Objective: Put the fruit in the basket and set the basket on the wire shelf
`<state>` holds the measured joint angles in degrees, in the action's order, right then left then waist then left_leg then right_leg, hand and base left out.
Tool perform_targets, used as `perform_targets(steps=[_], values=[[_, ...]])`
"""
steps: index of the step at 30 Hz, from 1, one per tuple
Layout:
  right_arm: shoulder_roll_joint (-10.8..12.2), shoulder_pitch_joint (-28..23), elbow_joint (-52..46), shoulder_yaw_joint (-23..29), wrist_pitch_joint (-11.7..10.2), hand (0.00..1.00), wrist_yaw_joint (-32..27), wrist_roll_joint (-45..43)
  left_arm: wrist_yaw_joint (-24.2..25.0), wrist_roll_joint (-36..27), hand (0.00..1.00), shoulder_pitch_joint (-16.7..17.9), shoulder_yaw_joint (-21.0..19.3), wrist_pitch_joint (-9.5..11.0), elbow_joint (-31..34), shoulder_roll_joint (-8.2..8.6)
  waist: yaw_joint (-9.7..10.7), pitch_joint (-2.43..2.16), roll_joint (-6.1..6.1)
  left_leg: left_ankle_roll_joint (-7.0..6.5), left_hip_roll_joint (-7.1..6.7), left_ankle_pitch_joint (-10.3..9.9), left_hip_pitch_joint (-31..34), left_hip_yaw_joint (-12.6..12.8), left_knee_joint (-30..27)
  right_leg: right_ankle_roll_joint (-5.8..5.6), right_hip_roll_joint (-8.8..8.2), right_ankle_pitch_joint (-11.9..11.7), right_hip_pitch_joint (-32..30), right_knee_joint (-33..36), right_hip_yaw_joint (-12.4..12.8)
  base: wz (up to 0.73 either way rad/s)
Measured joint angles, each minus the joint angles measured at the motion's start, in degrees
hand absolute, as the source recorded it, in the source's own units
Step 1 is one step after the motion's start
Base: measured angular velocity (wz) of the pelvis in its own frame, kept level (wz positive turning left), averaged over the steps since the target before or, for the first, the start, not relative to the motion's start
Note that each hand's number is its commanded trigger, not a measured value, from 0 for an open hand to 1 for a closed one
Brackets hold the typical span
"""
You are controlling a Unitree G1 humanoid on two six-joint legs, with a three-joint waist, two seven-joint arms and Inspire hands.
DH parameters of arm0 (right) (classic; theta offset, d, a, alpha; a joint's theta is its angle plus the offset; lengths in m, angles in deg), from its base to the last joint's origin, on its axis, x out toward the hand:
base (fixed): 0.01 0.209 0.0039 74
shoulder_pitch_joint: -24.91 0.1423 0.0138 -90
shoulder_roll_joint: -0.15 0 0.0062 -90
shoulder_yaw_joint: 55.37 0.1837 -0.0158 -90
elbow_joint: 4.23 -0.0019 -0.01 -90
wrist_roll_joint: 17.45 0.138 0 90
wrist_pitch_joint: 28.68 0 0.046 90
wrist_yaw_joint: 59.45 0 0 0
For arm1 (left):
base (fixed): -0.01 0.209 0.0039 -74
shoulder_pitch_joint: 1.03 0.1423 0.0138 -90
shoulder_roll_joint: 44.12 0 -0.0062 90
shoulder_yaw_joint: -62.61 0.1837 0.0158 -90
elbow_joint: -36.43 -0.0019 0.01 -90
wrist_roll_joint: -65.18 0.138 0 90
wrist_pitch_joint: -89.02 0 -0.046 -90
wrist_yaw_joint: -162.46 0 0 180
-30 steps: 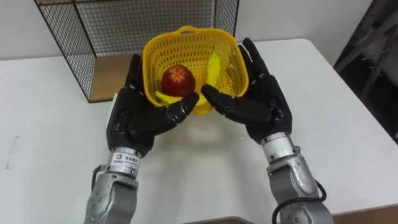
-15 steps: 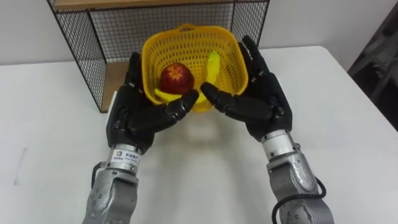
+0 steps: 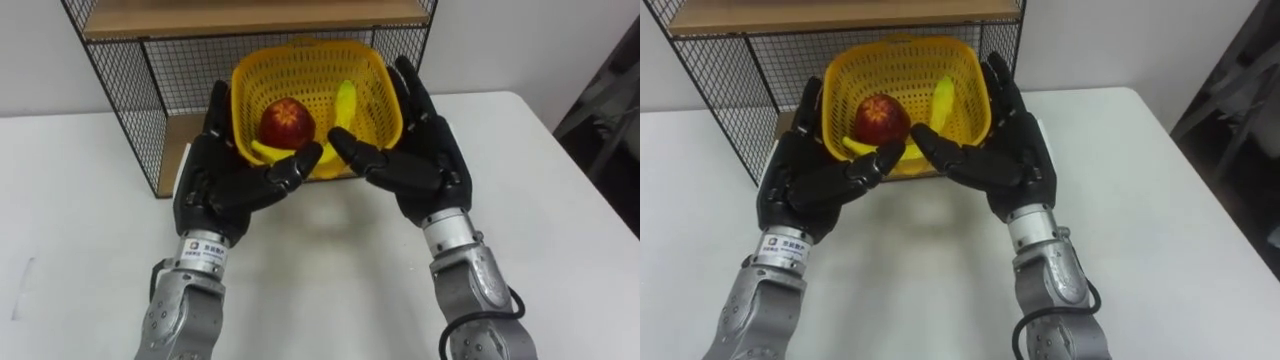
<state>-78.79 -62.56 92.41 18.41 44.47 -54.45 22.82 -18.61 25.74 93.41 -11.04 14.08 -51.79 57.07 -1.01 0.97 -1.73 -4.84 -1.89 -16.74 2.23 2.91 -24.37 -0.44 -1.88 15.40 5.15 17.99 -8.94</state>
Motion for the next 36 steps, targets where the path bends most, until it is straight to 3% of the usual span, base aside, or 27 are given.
perform_targets(steps=[5,6,11,15,22,24,32,36], values=[[0.05,3.82,3.66,0.96,2.21,0.0,-0.06,0.33,-1.12,0.88,0.0,-0.95,-0.74,-1.48,-0.47,-0.12,0.54,0.11,0.14,-0.1,0.03,0.59,-0.33,-0.01,1.41,-0.04,0.13,-1.22,0.97,-2.43,-0.51,0.01],[0.07,5.74,4.81,1.34,3.29,0.0,-0.08,0.32,-1.68,0.88,0.0,-2.3,-0.76,-1.79,-1.26,-0.12,0.55,0.19,0.14,-0.1,-0.02,0.97,-0.48,0.02,2.01,-0.11,0.12,-1.53,0.92,-2.57,-0.53,0.0],[0.07,12.26,8.27,2.65,3.98,0.0,-0.58,0.1,-3.39,0.91,0.0,-9.16,-2.19,-3.34,-3.79,0.01,0.54,0.44,0.4,0.09,-0.06,1.89,-0.97,-0.15,3.56,0.11,0.48,-2.92,2.02,-5.41,-0.66,0.0],[0.54,16.3,11.74,3.79,5.91,0.0,-1.32,-0.03,-3.49,0.96,0.0,-14.83,-3.83,-5.23,-8.52,0.4,0.32,0.54,0.46,0.18,-0.56,2.99,-2.96,-0.44,5.39,0.15,0.13,-3.2,3.5,-6.46,-0.81,0.02],[0.59,19.97,15.63,3.96,9.29,0.0,-3.71,0.02,-7.43,2.8,0.0,-17.54,-5.05,-9.17,-11.71,2.85,-0.84,0.62,0.33,0.32,-0.69,3.5,-3.32,-0.71,6.08,0.15,-0.03,-3.2,3.69,-6.58,-1.54,0.03],[0.66,20.71,15.73,4.04,10.18,0.0,-5.04,-0.07,-8.01,2.95,0.0,-19.95,-6.01,-10.61,-13.1,3.13,-1.06,0.63,0.33,0.32,-0.77,3.5,-3.08,-1.18,5.89,0.15,-0.07,-3.2,3.75,-6.59,-2.04,0.11],[1.01,26.91,23.62,4.02,12.23,0.0,-5.83,1.01,-10.77,2.87,0.0,-25.87,-7.36,-12.67,-20.94,3.67,-1.5,0.82,0.65,0.29,-0.86,3.52,-3.08,-1.53,5.56,0.22,0.01,-3.54,4.49,-7.45,-2.01,0.02],[1.03,27.46,24.86,4.0,14.12,0.0,-6.39,0.55,-11.95,1.74,0.0,-26.16,-7.42,-13.82,-22.38,3.91,-1.02,1.14,1.44,0.27,-0.89,3.53,-2.83,-1.6,5.66,0.18,-0.02,-3.56,4.26,-7.43,-2.23,0.0]])
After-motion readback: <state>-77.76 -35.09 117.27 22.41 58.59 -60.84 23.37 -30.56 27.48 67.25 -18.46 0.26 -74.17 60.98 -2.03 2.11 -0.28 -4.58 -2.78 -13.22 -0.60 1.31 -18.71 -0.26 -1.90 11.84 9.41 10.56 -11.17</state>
